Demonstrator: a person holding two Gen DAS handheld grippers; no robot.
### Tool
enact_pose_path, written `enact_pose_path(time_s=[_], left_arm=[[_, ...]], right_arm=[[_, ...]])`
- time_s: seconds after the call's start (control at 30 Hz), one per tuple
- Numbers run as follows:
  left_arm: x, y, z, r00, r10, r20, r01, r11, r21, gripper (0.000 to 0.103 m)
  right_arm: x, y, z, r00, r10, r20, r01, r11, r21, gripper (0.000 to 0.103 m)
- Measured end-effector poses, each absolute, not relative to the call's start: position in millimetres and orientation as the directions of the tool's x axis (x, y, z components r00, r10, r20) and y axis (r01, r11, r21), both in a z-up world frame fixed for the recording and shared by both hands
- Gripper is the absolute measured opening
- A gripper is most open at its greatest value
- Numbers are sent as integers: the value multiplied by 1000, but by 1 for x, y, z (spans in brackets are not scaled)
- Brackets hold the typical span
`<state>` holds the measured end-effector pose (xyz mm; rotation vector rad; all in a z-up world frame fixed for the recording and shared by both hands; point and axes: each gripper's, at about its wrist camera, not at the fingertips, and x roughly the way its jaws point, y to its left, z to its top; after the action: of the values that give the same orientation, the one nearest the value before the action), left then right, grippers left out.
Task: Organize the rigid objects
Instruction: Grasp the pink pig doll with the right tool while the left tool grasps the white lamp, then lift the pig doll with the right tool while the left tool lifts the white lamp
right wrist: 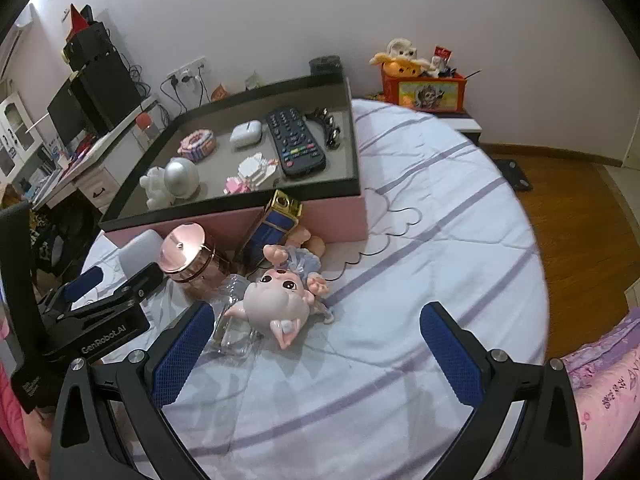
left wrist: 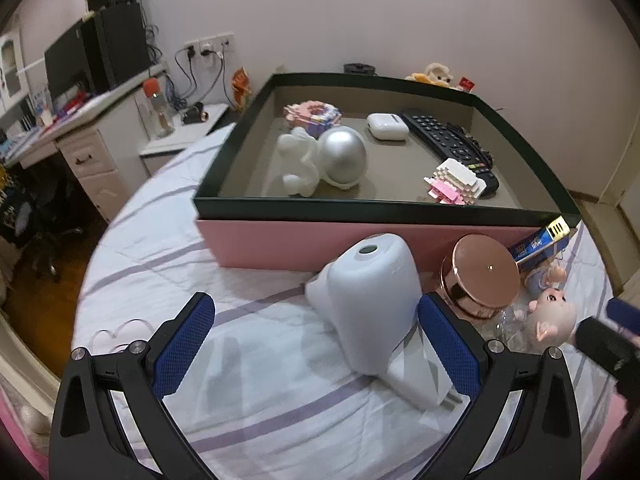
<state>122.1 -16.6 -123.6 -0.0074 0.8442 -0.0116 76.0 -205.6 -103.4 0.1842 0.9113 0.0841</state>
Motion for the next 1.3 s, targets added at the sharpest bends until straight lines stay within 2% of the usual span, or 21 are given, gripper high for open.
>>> enact_pose_path(time_s=[0.23, 0.3, 0.37, 0.43, 0.47, 0.53, 0.57, 0.6, 0.87, 1.07, 1.17, 1.23, 1.3], left_arm=[[135, -20, -132, 660, -37, -750, 10, 999, -41, 103], [136, -16, -134, 660, -73, -748, 14, 996, -85, 101], [136, -12, -136, 651, -113, -751, 31, 992, -122, 93], [135, -14, -138, 645, -125, -754, 46, 991, -125, 80], [135, -16, -138, 647, -126, -752, 53, 991, -120, 76], [132, -17, -137, 653, -133, -746, 61, 991, -123, 76], [131, -16, -137, 653, -142, -744, 63, 989, -134, 76], [130, -14, -136, 654, -149, -742, 64, 988, -142, 76], [119, -2, -126, 679, -133, -722, 51, 990, -134, 76], [113, 6, -114, 699, -132, -703, 52, 990, -134, 72], [111, 10, -111, 702, -139, -699, 55, 988, -142, 67], [109, 11, -110, 701, -152, -697, 64, 986, -151, 53], [109, 10, -109, 704, -145, -695, 64, 988, -142, 53]], right_arm=[[96, -201, -120, 586, 175, -791, -6, 977, 212, 99], [100, -200, -125, 578, 181, -796, -9, 976, 215, 91], [105, -198, -129, 574, 189, -797, -13, 975, 221, 89], [107, -197, -130, 579, 192, -793, -18, 975, 222, 84], [108, -197, -130, 580, 198, -790, -26, 974, 225, 78], [110, -193, -130, 567, 210, -797, -49, 974, 222, 67], [109, -191, -129, 566, 213, -796, -59, 974, 218, 57], [108, -187, -128, 568, 202, -798, -66, 977, 201, 54], [109, -186, -131, 565, 169, -808, -47, 984, 173, 56], [109, -182, -133, 565, 164, -808, -66, 986, 153, 52], [102, -184, -131, 572, 162, -804, -60, 986, 155, 52], [97, -186, -130, 574, 160, -803, -61, 986, 153, 52], [93, -188, -129, 574, 160, -803, -58, 986, 155, 52]])
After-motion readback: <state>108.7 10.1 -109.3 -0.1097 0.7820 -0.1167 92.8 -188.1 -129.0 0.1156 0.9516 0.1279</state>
